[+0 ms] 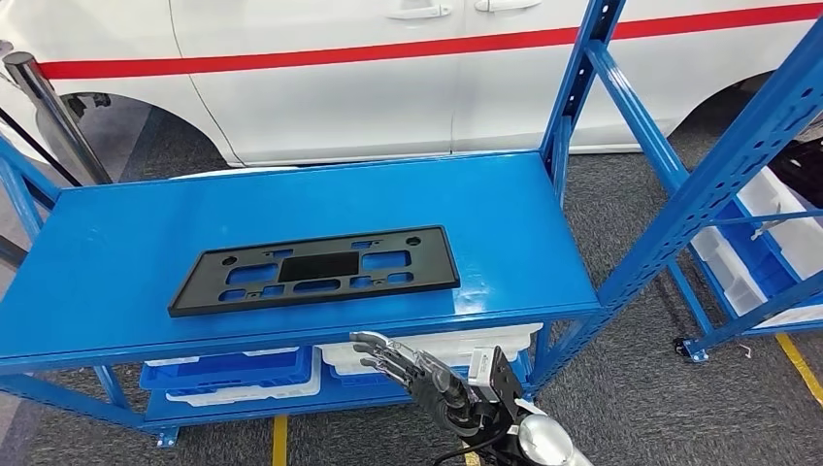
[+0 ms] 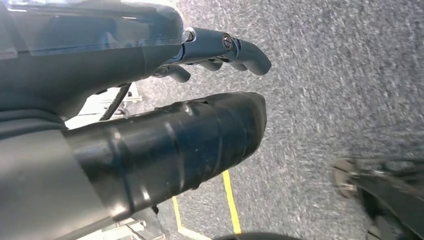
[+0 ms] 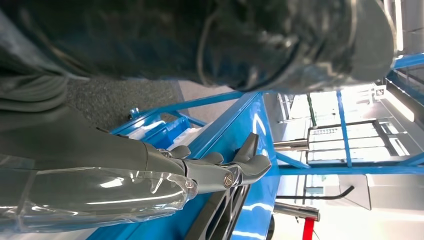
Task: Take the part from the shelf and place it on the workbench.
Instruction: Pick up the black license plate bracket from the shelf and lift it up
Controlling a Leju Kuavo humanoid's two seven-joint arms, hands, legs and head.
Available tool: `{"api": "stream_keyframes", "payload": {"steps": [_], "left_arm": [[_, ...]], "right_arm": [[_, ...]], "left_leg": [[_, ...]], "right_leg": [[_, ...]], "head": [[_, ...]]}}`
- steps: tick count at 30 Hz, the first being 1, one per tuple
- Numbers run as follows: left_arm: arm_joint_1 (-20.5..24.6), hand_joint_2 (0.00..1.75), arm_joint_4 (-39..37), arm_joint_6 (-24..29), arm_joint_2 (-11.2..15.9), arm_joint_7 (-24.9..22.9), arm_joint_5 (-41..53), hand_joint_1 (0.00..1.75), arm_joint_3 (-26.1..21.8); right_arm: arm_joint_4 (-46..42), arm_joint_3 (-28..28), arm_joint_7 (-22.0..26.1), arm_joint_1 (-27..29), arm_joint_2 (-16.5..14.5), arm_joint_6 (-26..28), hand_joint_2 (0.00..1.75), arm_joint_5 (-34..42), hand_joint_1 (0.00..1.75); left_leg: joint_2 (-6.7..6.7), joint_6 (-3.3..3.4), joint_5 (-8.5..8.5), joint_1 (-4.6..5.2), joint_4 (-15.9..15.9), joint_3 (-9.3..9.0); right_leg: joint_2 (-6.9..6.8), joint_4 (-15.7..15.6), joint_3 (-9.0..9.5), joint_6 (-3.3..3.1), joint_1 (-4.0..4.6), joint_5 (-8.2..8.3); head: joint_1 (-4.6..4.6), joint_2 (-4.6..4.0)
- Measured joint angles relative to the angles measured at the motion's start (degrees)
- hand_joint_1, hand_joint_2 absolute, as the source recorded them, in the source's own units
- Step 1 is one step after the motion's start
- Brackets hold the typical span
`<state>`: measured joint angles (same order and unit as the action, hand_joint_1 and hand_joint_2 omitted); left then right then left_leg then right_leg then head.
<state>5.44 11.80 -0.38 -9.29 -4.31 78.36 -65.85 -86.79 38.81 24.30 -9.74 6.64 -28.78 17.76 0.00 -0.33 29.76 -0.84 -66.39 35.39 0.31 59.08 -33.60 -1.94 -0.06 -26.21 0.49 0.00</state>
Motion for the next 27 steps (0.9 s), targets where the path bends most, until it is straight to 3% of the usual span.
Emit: {"api": "stream_keyframes", "payload": {"steps": [1,3,5,7,8,11,12,13,14,16,18,21,23,26,27], "left_arm": [[0.0,0.0,0.0,0.0,0.0,0.0,0.0,0.0,0.0],[0.1,0.0,0.0,0.0,0.1,0.0,0.0,0.0,0.0],[0.2,0.0,0.0,0.0,0.1,0.0,0.0,0.0,0.0],[0.1,0.0,0.0,0.0,0.0,0.0,0.0,0.0,0.0],[0.1,0.0,0.0,0.0,0.0,0.0,0.0,0.0,0.0],[0.1,0.0,0.0,-0.1,0.0,0.0,0.0,0.0,0.0],[0.1,0.0,0.0,-0.2,0.0,0.0,0.1,0.0,0.0],[0.1,0.0,0.0,-0.2,0.0,0.0,0.1,0.0,0.0],[0.1,0.0,0.0,-0.2,0.0,0.0,0.1,0.0,0.0],[0.1,0.0,0.0,-0.3,0.0,0.0,0.1,0.0,0.0],[0.1,0.0,0.0,-0.3,0.0,0.0,0.0,0.0,0.0],[0.1,0.0,0.0,-0.2,0.0,0.0,-0.1,0.0,0.0],[0.1,0.0,0.0,-0.1,0.0,0.0,-0.1,0.0,0.0],[0.0,0.0,0.0,-0.1,-0.1,-0.2,-0.2,0.0,0.0],[0.0,0.0,0.0,-0.1,-0.1,-0.3,-0.3,0.0,0.0]], "right_arm": [[0.0,0.0,0.0,0.0,0.0,0.0,0.0,0.0,0.0],[0.0,0.1,0.0,0.0,0.0,0.0,0.87,0.1,0.0],[0.0,0.1,0.0,-0.1,0.0,0.0,1.75,0.1,0.0],[-0.1,0.2,0.0,-0.1,0.0,0.0,1.75,0.0,0.0],[-0.1,0.2,-0.1,-0.2,0.0,0.1,1.75,-0.1,0.0],[-0.1,0.3,-0.4,-0.3,0.0,0.3,1.75,-0.4,0.0],[-0.1,0.3,-0.5,-0.4,0.1,0.4,1.75,-0.6,0.0],[0.0,0.4,-0.5,-0.7,0.1,0.5,1.75,-0.8,0.0],[0.0,0.5,-0.6,-1.1,0.1,0.6,1.75,-1.0,0.0],[0.0,0.8,-0.7,-2.4,0.1,1.9,1.75,-2.4,0.0],[-0.2,1.1,-1.0,-3.9,0.0,5.8,1.75,-6.6,0.0],[-0.4,1.6,-1.6,-5.6,0.0,11.3,1.75,-12.8,0.0],[-0.6,2.0,-1.9,-6.4,-0.1,13.4,1.75,-15.4,0.0],[-0.6,3.1,-3.4,-7.0,-0.5,19.6,1.75,-24.3,0.0],[-0.5,3.6,-4.0,-7.1,-0.7,21.7,1.75,-27.3,0.0]], "left_leg": [[0.01,0.39,-1.61,0.18,3.7,-1.58],[-0.01,0.99,-2.78,0.54,7.7,-3.27],[-0.06,1.38,-2.86,0.63,8.2,-3.46],[0.02,1.95,-3.32,0.35,8.8,-3.73],[0.09,2.24,-3.53,0.17,9.1,-3.85],[0.22,2.63,-3.64,0.14,9.3,-3.81],[0.22,2.64,-3.62,0.14,9.2,-3.81],[0.21,2.6,-3.59,0.13,9.2,-3.83],[0.2,2.5,-3.53,0.11,9.1,-3.9],[0.19,2.1,-3.26,0.16,8.8,-3.96],[0.19,1.47,-3.01,0.33,8.4,-3.81],[0.2,0.41,-2.91,0.18,8.4,-3.68],[0.17,-0.18,-1.44,0.01,6.3,-2.84],[0.14,-0.73,3.5,-0.08,-3.9,2.09],[0.14,-0.84,4.24,-0.09,-6.7,3.57]], "right_leg": [[0.02,0.0,0.14,0.14,0.14,-0.12],[0.01,0.1,0.17,0.58,0.22,-0.22],[-0.01,0.0,0.19,1.2,0.18,-0.11],[-0.03,0.8,-0.07,1.81,0.14,-0.83],[-0.03,2.7,-0.88,2.07,0.11,-2.04],[-0.05,13.0,-5.79,2.72,-0.38,-6.99],[-0.07,15.2,-6.89,2.91,-0.56,-7.43],[-0.1,15.3,-7.03,3.05,-0.74,-6.77],[-0.13,13.1,-6.0,3.14,-0.93,-5.11],[-0.22,5.4,-2.21,3.08,-1.12,-1.46],[-0.22,0.7,-0.04,2.71,-0.92,-0.17],[-0.16,0.0,0.08,1.75,-0.67,-0.12],[-0.24,-0.5,0.31,0.98,-0.82,0.14],[-0.4,-0.6,0.37,0.37,-0.74,0.15],[-0.42,-0.6,0.37,0.31,-0.66,0.11]], "head": [[0.01,0.0],[0.01,0.0],[0.01,0.0],[0.04,0.0],[0.05,0.0],[0.05,0.0],[0.06,0.0],[0.06,0.0],[0.06,0.0],[0.07,0.0],[0.06,0.0],[0.04,0.0],[0.03,0.0],[0.02,0.0],[0.03,0.0]]}}
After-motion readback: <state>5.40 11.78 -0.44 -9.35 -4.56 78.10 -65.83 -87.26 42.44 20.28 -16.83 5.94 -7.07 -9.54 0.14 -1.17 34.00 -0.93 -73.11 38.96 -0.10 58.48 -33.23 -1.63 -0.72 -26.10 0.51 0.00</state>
